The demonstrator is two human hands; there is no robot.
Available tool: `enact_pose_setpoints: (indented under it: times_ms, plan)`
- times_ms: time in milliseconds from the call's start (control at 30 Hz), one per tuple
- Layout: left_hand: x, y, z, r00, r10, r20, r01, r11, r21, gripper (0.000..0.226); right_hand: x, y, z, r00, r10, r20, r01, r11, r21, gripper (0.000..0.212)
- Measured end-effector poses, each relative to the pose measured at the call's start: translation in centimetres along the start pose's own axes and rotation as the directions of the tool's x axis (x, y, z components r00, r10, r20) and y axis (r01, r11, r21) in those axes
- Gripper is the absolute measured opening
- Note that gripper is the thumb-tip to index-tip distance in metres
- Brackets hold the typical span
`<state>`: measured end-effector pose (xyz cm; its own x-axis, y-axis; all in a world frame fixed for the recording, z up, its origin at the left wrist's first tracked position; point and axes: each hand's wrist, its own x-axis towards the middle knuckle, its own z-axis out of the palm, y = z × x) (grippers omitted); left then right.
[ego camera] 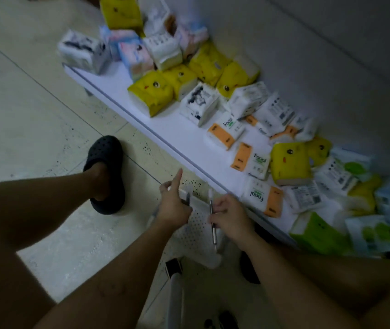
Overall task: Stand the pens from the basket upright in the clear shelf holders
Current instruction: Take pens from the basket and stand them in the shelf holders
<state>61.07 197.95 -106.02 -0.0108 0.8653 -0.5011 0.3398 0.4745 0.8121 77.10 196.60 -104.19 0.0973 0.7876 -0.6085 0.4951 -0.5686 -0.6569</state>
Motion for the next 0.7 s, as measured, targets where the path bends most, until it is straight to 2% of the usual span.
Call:
enact_pose_setpoints:
  times_ms: [100, 167, 300, 433, 500, 600, 700]
  plan:
    - [-1.3, 2.8, -1.8, 0.993, 0.117, 0.028, -0.117, 0.993, -0.017, 0.054, -1.7, -2.1, -1.8, 0.994, -0.105, -0.016, 0.106, 0.993, 0.043, 0.068]
    - [-2.4, 5.0, -2.9, 0.986, 0.169, 0.011, -0.169, 0.985, 0.013, 0.042, -3.0, -3.7, -3.0, 0.980, -0.196, -0.041, 0.198, 0.979, 0.041, 0.085]
    - [-4.6, 10.1, -4.5, 0.941, 0.338, -0.013, -0.337, 0.940, 0.048, 0.029, -5.9, -6.9, -5.3, 0.929, -0.350, -0.118, 0.362, 0.927, 0.103, 0.070]
    - [-7.3, 15.5, -5.0, 0.858, 0.513, 0.026, -0.513, 0.853, 0.093, 0.024, -9.3, -10.0, -8.1, 0.838, -0.487, -0.246, 0.529, 0.835, 0.152, 0.046]
    - [-8.7, 18.0, -5.0, 0.818, 0.575, 0.032, -0.576, 0.816, 0.058, 0.023, -10.9, -11.2, -9.7, 0.788, -0.521, -0.330, 0.591, 0.789, 0.166, 0.033]
    - [-11.1, 21.8, -4.8, 0.743, 0.668, 0.038, -0.668, 0.744, -0.033, 0.053, -13.3, -12.7, -12.5, 0.707, -0.576, -0.411, 0.672, 0.729, 0.134, 0.029]
    - [-13.4, 25.4, -4.3, 0.645, 0.761, 0.070, -0.760, 0.649, -0.041, 0.061, -16.1, -14.0, -15.4, 0.607, -0.645, -0.463, 0.754, 0.653, 0.079, 0.032]
